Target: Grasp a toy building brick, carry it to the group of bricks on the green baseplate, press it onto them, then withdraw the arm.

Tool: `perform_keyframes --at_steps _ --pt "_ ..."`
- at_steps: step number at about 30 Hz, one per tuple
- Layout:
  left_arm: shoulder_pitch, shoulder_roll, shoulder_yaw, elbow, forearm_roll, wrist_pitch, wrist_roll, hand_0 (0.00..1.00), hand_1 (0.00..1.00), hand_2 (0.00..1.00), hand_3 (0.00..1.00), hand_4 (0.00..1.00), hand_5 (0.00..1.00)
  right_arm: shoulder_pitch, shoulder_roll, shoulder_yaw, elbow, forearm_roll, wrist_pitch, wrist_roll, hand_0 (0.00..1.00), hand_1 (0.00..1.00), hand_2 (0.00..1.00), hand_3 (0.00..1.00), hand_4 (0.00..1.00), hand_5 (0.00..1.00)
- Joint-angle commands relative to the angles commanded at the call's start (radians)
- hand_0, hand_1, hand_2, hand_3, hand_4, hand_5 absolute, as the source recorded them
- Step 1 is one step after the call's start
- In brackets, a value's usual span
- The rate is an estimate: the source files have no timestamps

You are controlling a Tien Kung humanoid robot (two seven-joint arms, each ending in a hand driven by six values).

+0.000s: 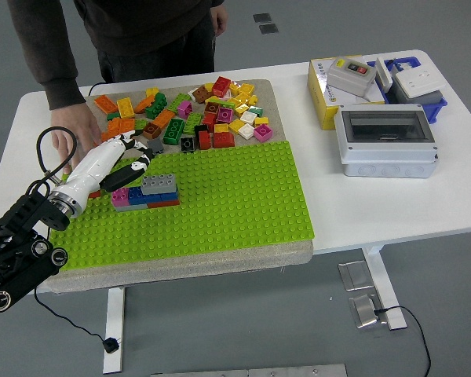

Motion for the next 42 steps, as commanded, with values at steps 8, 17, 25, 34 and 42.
perform_keyframes --at_steps 8,17,25,34,42 --pt "-0.026 0.002 0.051 0.012 0.093 -0.002 0.038 0.998 0.998 0.998 0.599 0.375 0.998 0.004 -0.001 -0.005 0.001 0.006 0.000 0.004 0.650 0.619 0.583 0.589 0.667 0.998" --pt "-0.033 0.026 0.070 -0.048 0.124 -0.013 0.078 0.998 0.998 0.995 0.598 0.365 0.998 0.004 -0.005 -0.012 0.001 0.017 0.003 0.008 0.651 0.618 0.585 0.586 0.670 0.998" --pt "-0.031 0.026 0.086 -0.034 0.097 -0.016 0.076 0.998 0.998 0.992 0.597 0.360 0.998 0.005 -0.006 -0.013 0.002 0.018 0.004 0.009 0.651 0.619 0.585 0.586 0.673 0.998" --pt "-0.022 0.024 0.092 -0.012 0.078 -0.015 0.067 0.998 0.998 0.990 0.599 0.362 0.998 0.004 -0.004 -0.020 0.002 0.028 0.004 0.014 0.651 0.619 0.585 0.584 0.674 0.998" --pt "-0.016 0.027 0.090 -0.010 0.073 -0.018 0.066 0.998 0.998 0.987 0.599 0.363 0.998 0.003 -0.004 -0.024 0.002 0.035 0.006 0.017 0.651 0.619 0.585 0.584 0.676 0.998"
